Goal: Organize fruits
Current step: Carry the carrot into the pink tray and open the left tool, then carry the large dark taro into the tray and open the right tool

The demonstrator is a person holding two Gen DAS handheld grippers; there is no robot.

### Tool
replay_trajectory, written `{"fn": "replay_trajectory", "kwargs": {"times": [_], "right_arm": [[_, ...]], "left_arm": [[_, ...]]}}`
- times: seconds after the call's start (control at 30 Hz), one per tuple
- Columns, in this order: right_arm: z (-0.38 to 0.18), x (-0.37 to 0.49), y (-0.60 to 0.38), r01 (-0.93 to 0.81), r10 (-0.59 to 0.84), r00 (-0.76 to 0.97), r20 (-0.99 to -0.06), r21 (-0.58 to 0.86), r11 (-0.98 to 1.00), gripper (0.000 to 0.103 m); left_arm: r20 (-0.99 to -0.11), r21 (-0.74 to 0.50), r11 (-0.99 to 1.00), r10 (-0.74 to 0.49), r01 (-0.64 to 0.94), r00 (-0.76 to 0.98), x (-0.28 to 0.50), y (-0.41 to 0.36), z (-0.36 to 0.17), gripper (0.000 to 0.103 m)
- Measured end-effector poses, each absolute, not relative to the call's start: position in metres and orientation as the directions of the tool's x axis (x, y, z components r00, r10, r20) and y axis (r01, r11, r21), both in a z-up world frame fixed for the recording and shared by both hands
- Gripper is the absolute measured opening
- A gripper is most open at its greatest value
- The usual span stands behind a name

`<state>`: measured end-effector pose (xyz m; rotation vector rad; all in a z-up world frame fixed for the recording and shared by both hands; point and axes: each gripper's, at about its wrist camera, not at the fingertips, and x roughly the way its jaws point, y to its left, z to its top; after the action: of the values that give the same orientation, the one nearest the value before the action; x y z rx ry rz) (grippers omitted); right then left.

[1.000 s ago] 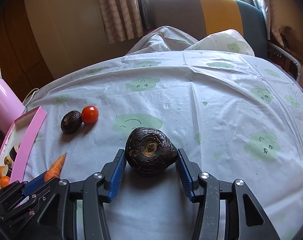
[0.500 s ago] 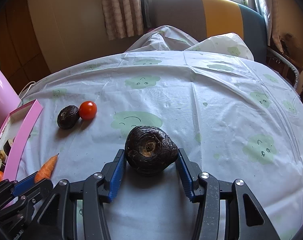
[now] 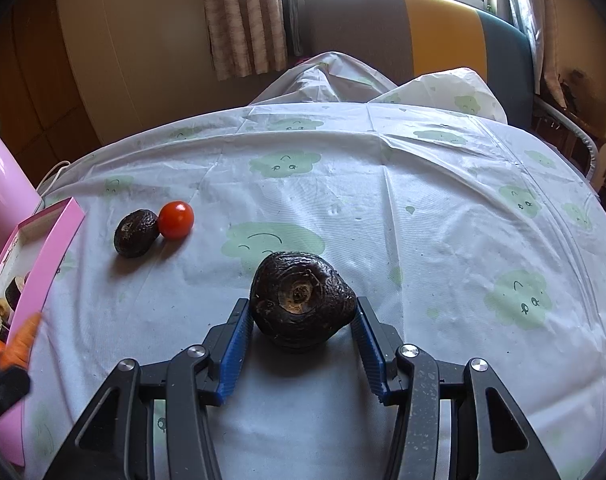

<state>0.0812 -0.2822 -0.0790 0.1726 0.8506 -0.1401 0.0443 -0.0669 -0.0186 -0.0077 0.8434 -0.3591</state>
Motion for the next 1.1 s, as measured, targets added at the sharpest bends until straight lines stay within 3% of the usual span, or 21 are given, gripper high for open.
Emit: {"fn": "replay_trajectory", "kwargs": {"times": [0.23,0.83,1.1], "right_arm": [[-0.079,0.082,-0.280,0.189,-0.065,0.648,-0.759,0.077,0.979,0.052],[-0.080,0.082,-0.278,0.187,-0.072,0.646,-0.760,0.066,0.980,0.052],[-0.080,0.082,-0.278,0.187,-0.072,0.646,-0.760,0.066,0.980,0.052]], "left_arm": [[-0.703,-0.117,0.967,-0.240,0.225,0.669,0.048,-0.030,-0.004,0.020],[-0.733,-0.042,0.999,-0.016,-0.021,0.680,0.096,0.061,-0.016,0.020],[-0.749,-0.043,0.998,-0.001,-0.046,0.663,0.100,0.065,-0.023,0.032]]}}
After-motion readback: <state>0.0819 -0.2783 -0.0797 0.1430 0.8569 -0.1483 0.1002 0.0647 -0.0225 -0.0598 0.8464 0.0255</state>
